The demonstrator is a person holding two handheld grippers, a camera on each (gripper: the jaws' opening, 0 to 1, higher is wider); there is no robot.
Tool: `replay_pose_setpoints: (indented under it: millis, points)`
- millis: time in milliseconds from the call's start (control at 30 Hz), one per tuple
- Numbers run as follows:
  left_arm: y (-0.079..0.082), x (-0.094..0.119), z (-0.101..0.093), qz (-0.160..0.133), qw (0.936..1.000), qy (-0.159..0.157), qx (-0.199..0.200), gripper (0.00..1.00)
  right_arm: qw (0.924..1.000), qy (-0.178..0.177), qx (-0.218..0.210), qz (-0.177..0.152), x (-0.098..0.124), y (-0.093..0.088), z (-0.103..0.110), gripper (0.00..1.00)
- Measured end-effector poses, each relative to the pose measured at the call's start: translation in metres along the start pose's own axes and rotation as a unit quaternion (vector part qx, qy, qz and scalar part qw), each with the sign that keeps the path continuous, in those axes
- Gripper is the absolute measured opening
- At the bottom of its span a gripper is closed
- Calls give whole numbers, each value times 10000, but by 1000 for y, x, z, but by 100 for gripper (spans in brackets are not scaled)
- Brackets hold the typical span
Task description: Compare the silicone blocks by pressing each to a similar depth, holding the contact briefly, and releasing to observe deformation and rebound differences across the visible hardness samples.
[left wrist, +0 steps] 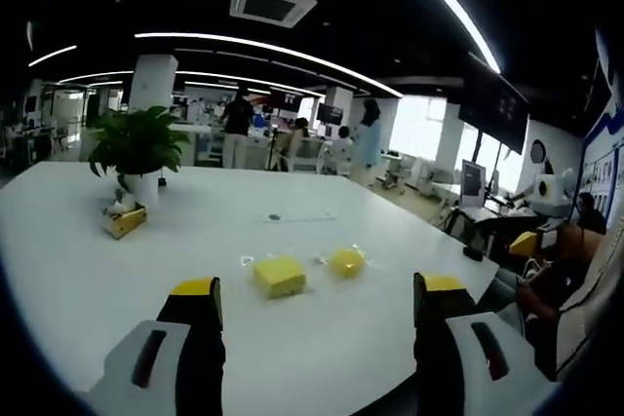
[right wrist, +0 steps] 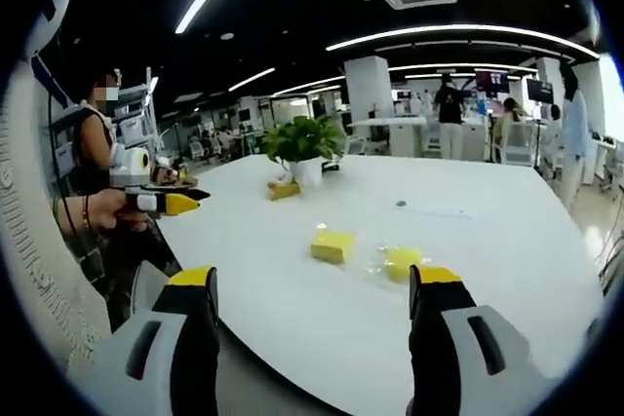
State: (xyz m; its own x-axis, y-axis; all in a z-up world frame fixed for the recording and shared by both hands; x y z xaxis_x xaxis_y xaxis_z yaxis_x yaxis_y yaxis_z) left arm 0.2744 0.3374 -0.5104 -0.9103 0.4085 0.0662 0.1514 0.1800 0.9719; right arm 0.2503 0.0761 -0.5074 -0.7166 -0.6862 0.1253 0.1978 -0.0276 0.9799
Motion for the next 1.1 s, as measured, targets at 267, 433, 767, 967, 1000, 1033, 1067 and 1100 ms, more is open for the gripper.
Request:
replay_pose_setpoints:
  millis: [267, 433, 767, 967, 1000, 1033, 1067, 1100]
  points:
    - [2, -2, -3, -40, 10000, -73, -31, 80, 9994, -192, 244, -161, -2, 10, -9, 58]
    - [3, -1, -2, -66, 10000, -62, -16, 80, 9995, -146, -21, -278, -5, 16, -9, 73]
    - [5, -2, -7, -59, 9996, -235, -157, 83, 9989, -80, -78, -450, -8, 23, -8, 81]
    - [8, -4, -8, -88, 9994, -290, -161, 83, 9985, -34, -124, -536, -11, 25, -7, 81]
    - [8, -4, -8, -80, 9994, -298, -172, 83, 9983, -37, -109, -571, -11, 26, -7, 81]
    - [9, -5, -8, -70, 9994, -300, -163, 83, 9981, -33, -109, -599, -11, 27, -7, 81]
    - [9, -5, -8, -63, 9994, -304, -163, 82, 9982, -28, -134, -591, -11, 26, -7, 81]
    - [9, -5, -7, -57, 9994, -314, -158, 82, 9982, -23, -156, -583, -12, 26, -6, 82]
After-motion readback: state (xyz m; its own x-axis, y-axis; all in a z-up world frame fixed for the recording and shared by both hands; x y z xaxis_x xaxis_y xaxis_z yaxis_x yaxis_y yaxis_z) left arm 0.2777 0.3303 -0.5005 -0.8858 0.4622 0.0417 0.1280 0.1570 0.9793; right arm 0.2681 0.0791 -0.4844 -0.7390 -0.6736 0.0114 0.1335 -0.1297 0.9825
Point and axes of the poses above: the point that each gripper's makers call its tool centre point, and the gripper's own axes: x roughly backward along the fingers, z roughly to its left, y roughly out of its top, the point moved 1 cm from there along x, roughly backward along the fingers, and after that the axes turned 10 degrees about -z, right-handed, at the moved point
